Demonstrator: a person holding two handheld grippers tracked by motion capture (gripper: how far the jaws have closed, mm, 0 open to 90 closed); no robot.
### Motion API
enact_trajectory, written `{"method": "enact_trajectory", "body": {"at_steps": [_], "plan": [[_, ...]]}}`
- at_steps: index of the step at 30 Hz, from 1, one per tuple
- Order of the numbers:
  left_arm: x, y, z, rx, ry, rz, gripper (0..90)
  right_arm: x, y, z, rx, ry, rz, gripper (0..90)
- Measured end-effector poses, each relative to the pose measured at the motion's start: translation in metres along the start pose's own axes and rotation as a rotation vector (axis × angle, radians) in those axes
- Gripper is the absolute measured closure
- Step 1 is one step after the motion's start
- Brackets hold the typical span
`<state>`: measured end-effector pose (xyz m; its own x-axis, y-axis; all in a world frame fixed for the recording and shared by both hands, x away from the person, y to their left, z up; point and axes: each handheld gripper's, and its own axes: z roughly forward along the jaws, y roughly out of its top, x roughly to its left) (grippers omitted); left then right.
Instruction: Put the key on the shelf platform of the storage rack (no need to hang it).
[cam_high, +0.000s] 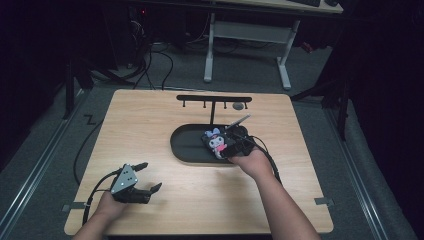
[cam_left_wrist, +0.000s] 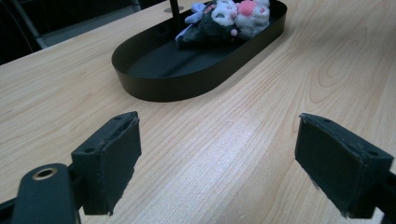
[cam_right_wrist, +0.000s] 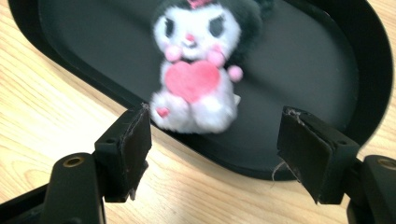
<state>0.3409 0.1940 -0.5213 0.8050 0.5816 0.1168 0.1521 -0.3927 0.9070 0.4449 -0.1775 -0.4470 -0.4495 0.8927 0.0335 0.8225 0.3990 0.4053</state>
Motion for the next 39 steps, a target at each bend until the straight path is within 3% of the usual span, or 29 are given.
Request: {"method": "enact_trajectory", "body": {"at_steps": [15,24,28,30,39], "plan": [[-0.001,0.000,0.000,0.005,0.000,0.005,15.4,-0.013,-0.039,-0.001,-0.109,-0.004,-0.008,29.9],[-0.001,0.000,0.000,0.007,0.003,0.007,15.4,-0.018,-0.076,-0.005,-0.187,-0.005,-0.008,28.4],[-0.002,0.000,0.001,0.011,0.003,0.008,15.4,-0.023,-0.093,-0.006,-0.230,-0.002,0.014,25.8],[-0.002,0.000,0.001,0.011,0.003,0.010,15.4,-0.026,-0.103,-0.006,-0.257,-0.030,0.023,20.2],[-0.003,0.000,0.001,0.015,0.005,0.016,15.4,-0.030,-0.145,-0.008,-0.353,-0.046,0.075,15.7]]}}
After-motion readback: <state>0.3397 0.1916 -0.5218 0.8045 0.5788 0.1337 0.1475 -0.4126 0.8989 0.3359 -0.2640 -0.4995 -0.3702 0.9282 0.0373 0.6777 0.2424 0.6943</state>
